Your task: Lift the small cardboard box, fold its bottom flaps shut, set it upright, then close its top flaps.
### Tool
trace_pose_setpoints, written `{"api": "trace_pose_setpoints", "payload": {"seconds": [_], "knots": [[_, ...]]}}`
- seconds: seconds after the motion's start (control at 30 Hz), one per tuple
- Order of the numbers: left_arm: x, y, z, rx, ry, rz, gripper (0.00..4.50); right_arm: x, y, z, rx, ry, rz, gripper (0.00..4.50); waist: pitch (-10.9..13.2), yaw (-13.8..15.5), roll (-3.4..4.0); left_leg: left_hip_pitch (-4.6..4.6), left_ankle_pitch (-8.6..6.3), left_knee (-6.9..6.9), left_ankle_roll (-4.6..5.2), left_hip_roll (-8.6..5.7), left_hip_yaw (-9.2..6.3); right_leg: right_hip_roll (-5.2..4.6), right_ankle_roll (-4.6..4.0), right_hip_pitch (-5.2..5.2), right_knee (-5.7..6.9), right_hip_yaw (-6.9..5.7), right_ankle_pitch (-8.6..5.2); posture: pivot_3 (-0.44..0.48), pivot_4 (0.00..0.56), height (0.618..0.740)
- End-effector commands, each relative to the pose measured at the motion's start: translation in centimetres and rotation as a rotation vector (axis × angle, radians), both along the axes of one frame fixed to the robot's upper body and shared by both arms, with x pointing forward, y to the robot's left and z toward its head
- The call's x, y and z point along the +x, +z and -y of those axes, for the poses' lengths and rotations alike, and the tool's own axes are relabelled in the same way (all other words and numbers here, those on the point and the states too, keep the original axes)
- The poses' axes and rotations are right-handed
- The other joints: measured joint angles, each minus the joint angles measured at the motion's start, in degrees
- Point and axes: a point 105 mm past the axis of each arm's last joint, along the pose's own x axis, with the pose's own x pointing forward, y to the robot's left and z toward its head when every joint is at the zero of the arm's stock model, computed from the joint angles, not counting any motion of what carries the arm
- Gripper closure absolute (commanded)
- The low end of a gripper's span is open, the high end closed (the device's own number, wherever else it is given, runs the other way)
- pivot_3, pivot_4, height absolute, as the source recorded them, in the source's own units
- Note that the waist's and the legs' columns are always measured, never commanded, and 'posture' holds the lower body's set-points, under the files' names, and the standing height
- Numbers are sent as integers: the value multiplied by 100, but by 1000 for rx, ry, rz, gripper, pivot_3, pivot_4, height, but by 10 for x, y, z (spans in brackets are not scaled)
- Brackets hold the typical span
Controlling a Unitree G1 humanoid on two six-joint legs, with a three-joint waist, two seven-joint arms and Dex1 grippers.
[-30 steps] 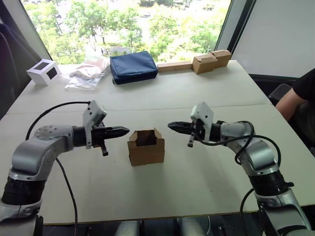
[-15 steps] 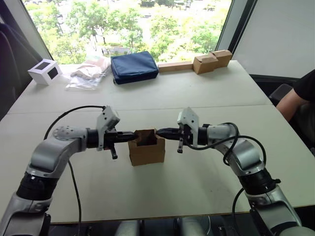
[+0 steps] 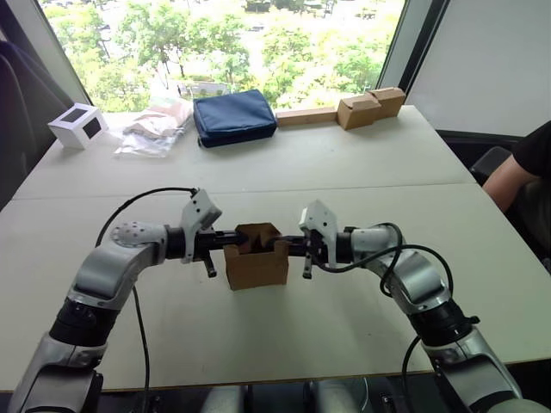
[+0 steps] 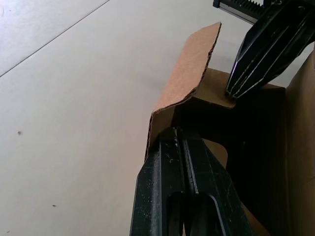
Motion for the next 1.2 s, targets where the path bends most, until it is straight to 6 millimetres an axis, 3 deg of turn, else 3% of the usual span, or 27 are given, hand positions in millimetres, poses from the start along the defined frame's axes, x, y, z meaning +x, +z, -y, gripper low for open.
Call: {"api": "trace_pose_setpoints", "payload": {"seconds": [0.03, 0.43, 0.6, 0.7, 0.83, 0.93, 1.07, 1.2], "knots": [[0, 8, -2, 2, -9, 37, 4468, 1, 3, -2, 2, 2, 38, 4500, 0, 3, 0, 0, 0, 0, 0, 0, 0, 0, 0, 0, 0, 0, 0, 0, 150, 737], [-8, 16, -2, -44, -9, 19, 4468, 0, 10, -5, 25, 8, 49, 4500, 0, 2, 0, 0, 0, 0, 0, 0, -1, -1, 0, 1, 0, 0, 0, 0, 150, 737], [3, 40, -29, -156, 90, 39, 4468, 0, 35, 5, 112, -15, 48, 4500, 0, -1, 0, 0, 0, 0, 0, 1, -1, -1, 0, -2, 0, 0, 0, 0, 150, 737], [10, 44, -47, -177, 139, 38, 4468, -4, 52, 14, 150, -26, 56, 4500, 0, 3, 0, 0, 0, 0, 0, 1, -2, -2, 0, 0, 0, 0, 0, 0, 150, 737], [31, 20, -67, -100, 237, 7, 4468, -13, 76, 24, 178, -33, 112, 4500, 0, 17, 0, 0, 0, 0, 0, -1, -2, -3, 0, 1, 0, -3, 0, 0, 150, 737], [34, 5, -64, -97, 198, -50, 4468, -24, 84, 23, 162, 3, 140, 4500, 0, 9, 0, 0, 0, 0, 0, -2, -1, -2, 0, 1, -1, -4, 0, 0, 150, 737], [30, -4, -47, -210, 46, -204, 4468, -52, 72, 10, 25, 127, 178, 4500, 0, 13, -1, -5, -1, 0, 2, -3, -1, -3, 0, 0, -2, -6, 0, 0, 150, 737], [36, -16, -43, -228, -20, -299, 4468, -56, 50, 1, -120, 177, 230, 4500, 0, -4, -5, -4, -2, 7, 4, -2, -1, 4, 1, 1, 0, -8, -1, 0, 150, 737]]}}
